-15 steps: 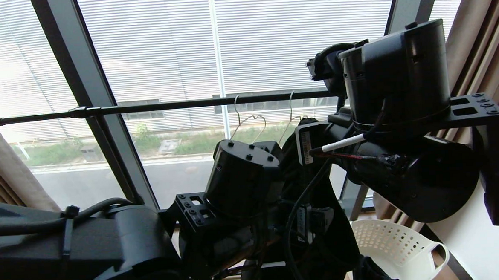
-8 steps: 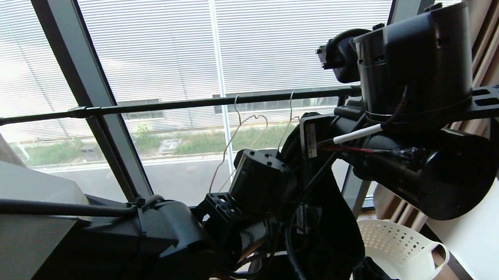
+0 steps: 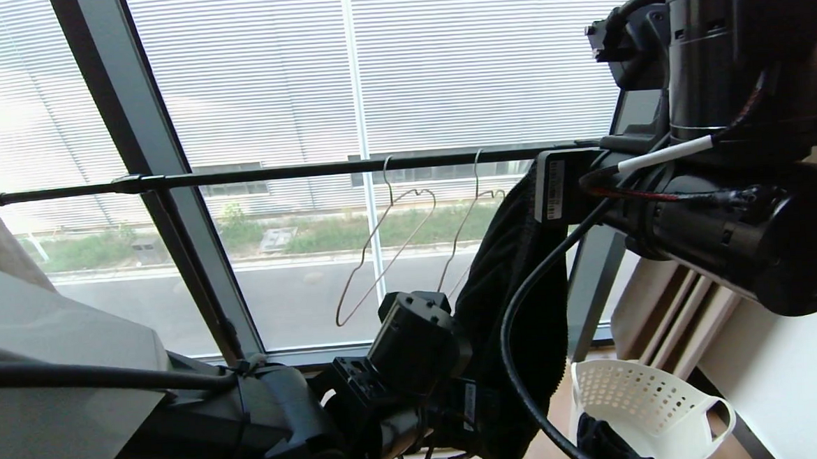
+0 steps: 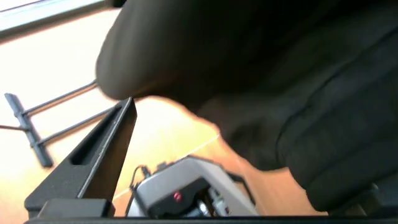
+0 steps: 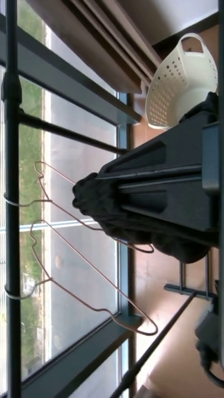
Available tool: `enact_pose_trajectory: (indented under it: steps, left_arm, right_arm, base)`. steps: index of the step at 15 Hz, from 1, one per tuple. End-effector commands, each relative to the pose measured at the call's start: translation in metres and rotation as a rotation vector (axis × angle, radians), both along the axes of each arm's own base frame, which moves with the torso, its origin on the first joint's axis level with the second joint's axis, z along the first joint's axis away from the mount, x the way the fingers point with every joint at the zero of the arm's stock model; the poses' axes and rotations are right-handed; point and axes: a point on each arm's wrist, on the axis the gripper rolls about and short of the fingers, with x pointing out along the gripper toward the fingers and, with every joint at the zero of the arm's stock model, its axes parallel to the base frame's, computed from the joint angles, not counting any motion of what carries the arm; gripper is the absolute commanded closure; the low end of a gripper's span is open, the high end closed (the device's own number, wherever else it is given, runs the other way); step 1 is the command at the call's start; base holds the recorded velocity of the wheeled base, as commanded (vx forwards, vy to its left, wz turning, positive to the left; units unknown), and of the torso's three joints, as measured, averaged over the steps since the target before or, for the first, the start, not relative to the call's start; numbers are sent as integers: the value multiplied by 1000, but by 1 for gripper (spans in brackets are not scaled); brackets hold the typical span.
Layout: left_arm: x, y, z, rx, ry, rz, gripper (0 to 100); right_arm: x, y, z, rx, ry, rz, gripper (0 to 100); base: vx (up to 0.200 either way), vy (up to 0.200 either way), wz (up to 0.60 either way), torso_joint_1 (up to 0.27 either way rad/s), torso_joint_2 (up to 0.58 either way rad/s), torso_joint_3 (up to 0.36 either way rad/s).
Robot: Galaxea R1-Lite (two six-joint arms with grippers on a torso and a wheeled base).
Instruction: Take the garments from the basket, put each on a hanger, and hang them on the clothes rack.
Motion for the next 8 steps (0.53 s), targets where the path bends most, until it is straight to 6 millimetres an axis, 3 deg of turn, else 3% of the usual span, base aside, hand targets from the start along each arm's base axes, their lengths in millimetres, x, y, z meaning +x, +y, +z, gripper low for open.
enact_pose_trajectory:
  steps: [1, 2, 5, 8]
  left_arm:
    - [-5, 4, 3, -2, -1, -2, 0]
    - [-11, 10, 7, -6, -3, -6, 100]
    - [-25, 30, 27, -38, -31, -4, 100]
    - [-36, 64, 55, -96, -85, 34, 100]
  right_arm:
    - [-1, -5, 4, 12, -8, -9, 100]
    - [4, -13, 5, 21, -12, -42, 100]
    - [14, -30, 0, 22, -1, -108, 100]
    - [17, -45, -9, 22, 21, -153, 100]
  base:
    - [0, 0, 0, 0, 0, 0]
    - [0, 0, 0, 0, 0, 0]
    - [0, 0, 0, 0, 0, 0]
    - [0, 0, 0, 0, 0, 0]
